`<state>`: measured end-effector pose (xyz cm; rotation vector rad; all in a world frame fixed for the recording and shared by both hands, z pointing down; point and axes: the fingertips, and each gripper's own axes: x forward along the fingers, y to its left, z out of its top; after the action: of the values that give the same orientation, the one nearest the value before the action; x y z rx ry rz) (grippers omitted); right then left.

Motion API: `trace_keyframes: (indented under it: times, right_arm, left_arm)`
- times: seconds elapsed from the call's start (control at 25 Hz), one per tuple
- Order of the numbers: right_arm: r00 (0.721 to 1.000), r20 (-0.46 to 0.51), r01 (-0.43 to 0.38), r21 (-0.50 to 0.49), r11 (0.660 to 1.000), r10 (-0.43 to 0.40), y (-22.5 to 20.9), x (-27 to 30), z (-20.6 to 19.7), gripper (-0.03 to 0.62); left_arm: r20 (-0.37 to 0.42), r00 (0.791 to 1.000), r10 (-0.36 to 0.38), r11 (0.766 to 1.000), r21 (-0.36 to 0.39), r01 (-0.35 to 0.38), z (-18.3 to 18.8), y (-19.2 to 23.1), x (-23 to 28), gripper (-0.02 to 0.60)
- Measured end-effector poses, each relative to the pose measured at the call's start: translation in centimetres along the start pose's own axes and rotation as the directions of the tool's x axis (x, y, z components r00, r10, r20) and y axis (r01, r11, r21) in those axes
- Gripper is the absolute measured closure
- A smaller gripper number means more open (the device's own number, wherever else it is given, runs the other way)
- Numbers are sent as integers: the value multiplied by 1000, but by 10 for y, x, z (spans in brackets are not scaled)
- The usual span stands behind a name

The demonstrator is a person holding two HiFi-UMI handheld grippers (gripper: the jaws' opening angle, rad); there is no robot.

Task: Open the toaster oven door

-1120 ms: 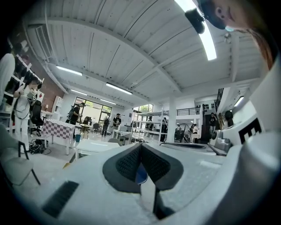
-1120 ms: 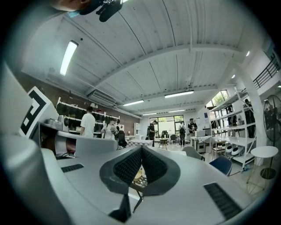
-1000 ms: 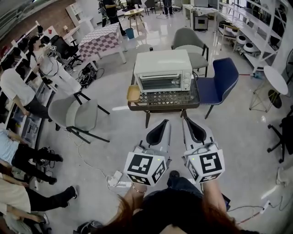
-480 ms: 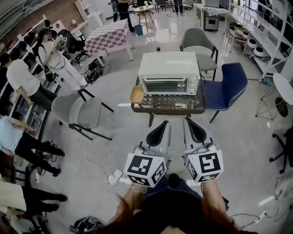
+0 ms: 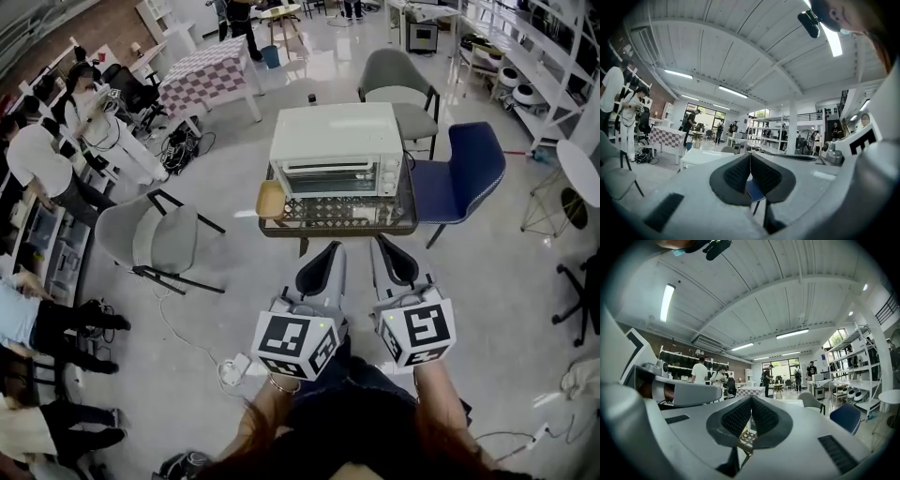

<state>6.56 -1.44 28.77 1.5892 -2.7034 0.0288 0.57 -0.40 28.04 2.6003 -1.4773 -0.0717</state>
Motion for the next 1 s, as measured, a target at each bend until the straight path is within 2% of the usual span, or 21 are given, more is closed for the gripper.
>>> trace_keyframes:
  times: [0.6,1.0]
  right_arm:
    - [997,-62,52,28,998,-50,-34,94,-22,605]
    - [992,-100,81,34,996,-77,-42,145,-37,599]
  left_arm:
    - [-28,998,-48,999,-12,47,-3,61,76,566]
    - [-29,996,-89,996,-19,89,-4,96,107,566]
